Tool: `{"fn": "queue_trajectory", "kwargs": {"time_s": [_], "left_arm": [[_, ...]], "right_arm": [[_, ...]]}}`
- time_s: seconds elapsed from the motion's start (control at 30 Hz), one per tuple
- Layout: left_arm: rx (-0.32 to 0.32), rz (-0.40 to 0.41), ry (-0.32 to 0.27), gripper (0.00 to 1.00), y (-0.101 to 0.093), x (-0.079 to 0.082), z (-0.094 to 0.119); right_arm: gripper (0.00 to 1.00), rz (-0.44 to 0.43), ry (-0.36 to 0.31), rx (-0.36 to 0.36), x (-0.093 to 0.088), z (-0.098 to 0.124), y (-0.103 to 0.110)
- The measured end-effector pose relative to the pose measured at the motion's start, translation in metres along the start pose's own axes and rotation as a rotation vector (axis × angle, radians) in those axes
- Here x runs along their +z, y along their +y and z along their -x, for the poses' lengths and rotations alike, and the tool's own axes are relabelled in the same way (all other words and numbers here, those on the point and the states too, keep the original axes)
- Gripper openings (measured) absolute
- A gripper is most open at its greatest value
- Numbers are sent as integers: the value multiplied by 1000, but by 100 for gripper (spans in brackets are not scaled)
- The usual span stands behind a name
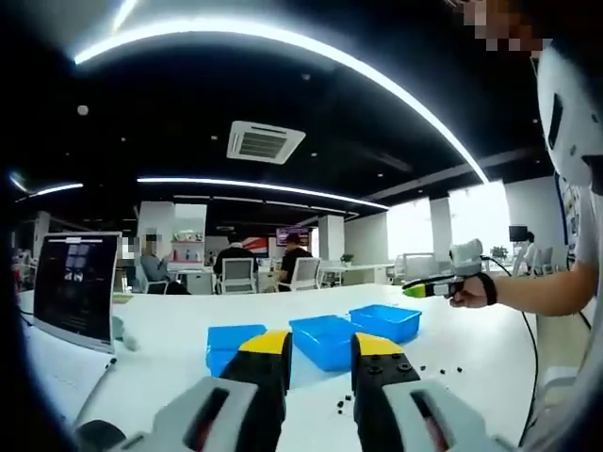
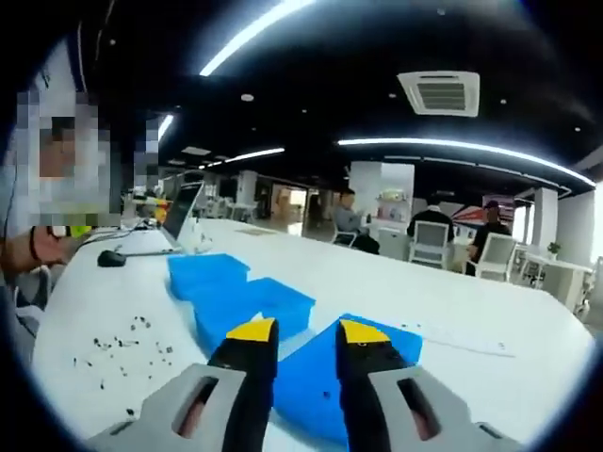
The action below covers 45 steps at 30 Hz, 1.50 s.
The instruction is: Pick up the resistors one by one and place each resistor into its matching bin, sorting the parts by color and model until every resistor is separated into the correct bin for its type
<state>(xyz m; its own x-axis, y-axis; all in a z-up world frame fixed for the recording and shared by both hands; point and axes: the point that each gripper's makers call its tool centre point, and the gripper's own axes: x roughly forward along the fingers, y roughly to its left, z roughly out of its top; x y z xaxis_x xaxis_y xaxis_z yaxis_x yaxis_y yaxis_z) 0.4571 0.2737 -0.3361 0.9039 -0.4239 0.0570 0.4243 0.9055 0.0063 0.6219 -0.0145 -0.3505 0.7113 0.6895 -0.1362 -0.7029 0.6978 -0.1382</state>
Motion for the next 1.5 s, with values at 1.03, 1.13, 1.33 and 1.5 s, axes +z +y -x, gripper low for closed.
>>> {"fn": "queue_trajectory", "kwargs": {"time_s": [1.03, 1.13, 1.33, 1.5], "left_arm": [[-15, 5, -5, 27, -13, -4, 12], [-18, 8, -4, 27, -14, -4, 14], [-9, 10, 1, 27, -11, -6, 19], [-1, 14, 3, 27, -9, -7, 19]], "right_arm": [[21, 863, 781, 982, -118, 86, 165], [20, 890, 803, 1008, -121, 87, 163], [18, 888, 801, 1042, -123, 77, 164], [7, 850, 803, 1055, -124, 74, 166]]}}
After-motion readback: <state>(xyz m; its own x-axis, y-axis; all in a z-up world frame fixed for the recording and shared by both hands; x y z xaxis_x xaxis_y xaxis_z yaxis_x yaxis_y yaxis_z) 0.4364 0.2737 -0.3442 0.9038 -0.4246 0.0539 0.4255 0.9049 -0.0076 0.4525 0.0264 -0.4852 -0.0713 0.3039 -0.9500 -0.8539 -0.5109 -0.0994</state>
